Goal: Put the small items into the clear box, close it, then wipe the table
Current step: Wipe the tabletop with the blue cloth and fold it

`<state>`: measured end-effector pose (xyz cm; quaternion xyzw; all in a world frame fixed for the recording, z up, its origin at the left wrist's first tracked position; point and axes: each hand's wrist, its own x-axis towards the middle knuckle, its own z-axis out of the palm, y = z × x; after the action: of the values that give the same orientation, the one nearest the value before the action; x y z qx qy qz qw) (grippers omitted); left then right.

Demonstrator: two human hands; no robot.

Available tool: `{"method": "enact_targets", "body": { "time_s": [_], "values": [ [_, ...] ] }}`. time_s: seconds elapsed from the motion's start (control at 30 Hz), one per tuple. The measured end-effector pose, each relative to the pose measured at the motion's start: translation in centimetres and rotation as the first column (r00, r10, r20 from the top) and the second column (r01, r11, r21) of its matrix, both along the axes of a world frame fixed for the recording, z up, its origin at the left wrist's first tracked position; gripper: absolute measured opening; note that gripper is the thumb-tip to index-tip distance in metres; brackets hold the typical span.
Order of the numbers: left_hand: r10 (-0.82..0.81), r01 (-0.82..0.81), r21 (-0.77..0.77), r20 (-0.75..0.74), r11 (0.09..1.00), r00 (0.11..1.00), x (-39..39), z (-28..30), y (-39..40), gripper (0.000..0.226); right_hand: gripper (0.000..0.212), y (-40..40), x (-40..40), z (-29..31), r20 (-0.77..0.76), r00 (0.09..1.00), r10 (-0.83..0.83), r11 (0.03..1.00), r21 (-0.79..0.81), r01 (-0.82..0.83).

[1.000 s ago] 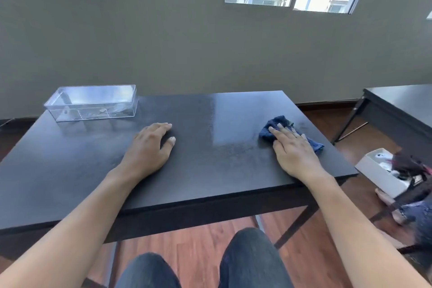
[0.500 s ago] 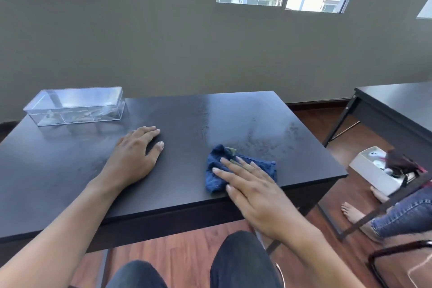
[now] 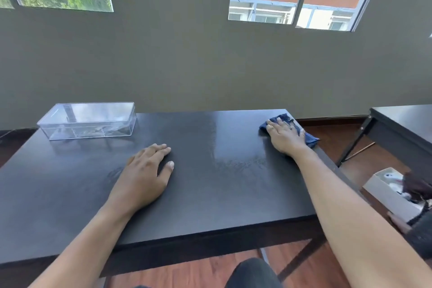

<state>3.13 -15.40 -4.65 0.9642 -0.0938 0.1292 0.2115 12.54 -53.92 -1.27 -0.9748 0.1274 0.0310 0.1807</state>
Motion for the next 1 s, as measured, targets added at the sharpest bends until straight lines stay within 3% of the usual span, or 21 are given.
{"method": "enact_targets", "body": {
  "time_s": [0.13,0.27,0.47,0.67,0.83,1.0],
  "values": [
    [0.003,-0.003,-0.006,-0.013,1.0,1.0,0.0,0.2,0.2,0.048,0.052,9.0,1.1,0.0,0.02,0.971,0.239,0.971,-0.021,-0.239],
    [-0.007,0.007,0.0,-0.007,1.0,1.0,-0.1,0.4,0.3,0.047,0.05,15.3,-4.2,-0.9,0.067,0.859,0.507,0.862,-0.028,-0.506],
    [-0.017,0.017,-0.01,-0.014,1.0,1.0,-0.1,0.4,0.5,0.048,0.045,9.8,-15.3,-1.2,0.171,0.718,0.674,0.73,-0.008,-0.683],
    [-0.011,0.011,-0.007,-0.003,1.0,1.0,-0.2,0.2,0.2,0.048,0.043,0.5,-15.7,-1.1,0.188,0.79,0.584,0.808,-0.034,-0.589],
    [-0.02,0.02,-0.009,-0.002,1.0,1.0,0.0,-0.2,0.3,0.05,0.041,-5.7,-8.0,-2.1,0.201,0.917,0.346,0.938,-0.063,-0.34],
    [-0.021,0.021,-0.009,-0.005,1.0,1.0,0.1,-0.2,0.3,0.056,0.044,-5.4,1.7,-1.5,0.15,0.977,0.152,0.987,-0.084,-0.14]
  ]
}}
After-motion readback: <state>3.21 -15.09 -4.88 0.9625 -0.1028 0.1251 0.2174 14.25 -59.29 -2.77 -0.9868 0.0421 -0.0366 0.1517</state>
